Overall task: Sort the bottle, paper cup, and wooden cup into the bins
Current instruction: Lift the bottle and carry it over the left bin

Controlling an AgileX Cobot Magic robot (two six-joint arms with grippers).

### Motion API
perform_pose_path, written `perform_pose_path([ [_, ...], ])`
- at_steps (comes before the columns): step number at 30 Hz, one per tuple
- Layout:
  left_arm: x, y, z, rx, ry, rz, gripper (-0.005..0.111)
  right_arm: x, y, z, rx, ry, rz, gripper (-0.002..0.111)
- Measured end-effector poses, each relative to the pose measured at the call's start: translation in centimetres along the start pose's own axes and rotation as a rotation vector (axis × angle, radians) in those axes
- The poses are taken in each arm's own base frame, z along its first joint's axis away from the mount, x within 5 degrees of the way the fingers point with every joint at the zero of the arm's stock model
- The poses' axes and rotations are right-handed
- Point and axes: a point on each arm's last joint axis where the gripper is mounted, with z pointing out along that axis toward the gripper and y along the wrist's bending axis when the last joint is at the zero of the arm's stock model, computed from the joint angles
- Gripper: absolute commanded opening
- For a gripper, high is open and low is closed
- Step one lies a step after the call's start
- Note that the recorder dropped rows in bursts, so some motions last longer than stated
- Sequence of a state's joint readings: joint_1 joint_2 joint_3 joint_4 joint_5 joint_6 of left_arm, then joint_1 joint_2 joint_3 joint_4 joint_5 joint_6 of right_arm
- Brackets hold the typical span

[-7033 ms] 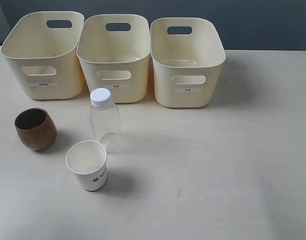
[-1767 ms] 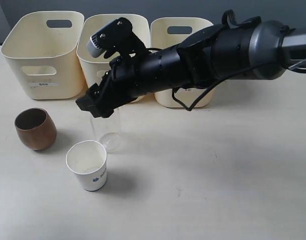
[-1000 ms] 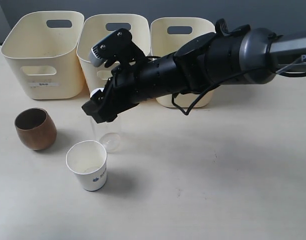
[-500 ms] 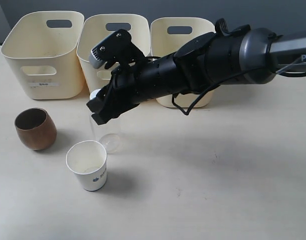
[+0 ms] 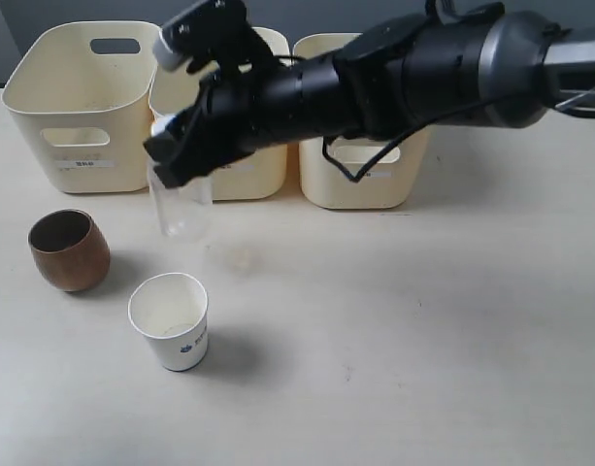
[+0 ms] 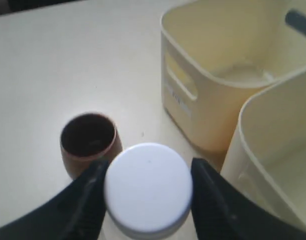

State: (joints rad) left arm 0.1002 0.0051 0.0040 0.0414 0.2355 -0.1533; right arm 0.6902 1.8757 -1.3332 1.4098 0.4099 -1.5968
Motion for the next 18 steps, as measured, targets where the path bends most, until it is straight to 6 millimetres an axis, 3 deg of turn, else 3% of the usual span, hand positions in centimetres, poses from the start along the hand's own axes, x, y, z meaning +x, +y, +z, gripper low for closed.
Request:
perform_pose_path([
  [12, 0.0, 0.0, 0.0, 0.000, 0.000, 0.000, 0.000, -9.8, 1.4, -2.1, 0.088, -0.270, -0.096, -0.001],
  [18, 0.0, 0.0, 0.0, 0.000, 0.000, 0.000, 0.000, -11.6, 0.3, 0.0, 0.150, -0.325, -0.106, -0.001],
])
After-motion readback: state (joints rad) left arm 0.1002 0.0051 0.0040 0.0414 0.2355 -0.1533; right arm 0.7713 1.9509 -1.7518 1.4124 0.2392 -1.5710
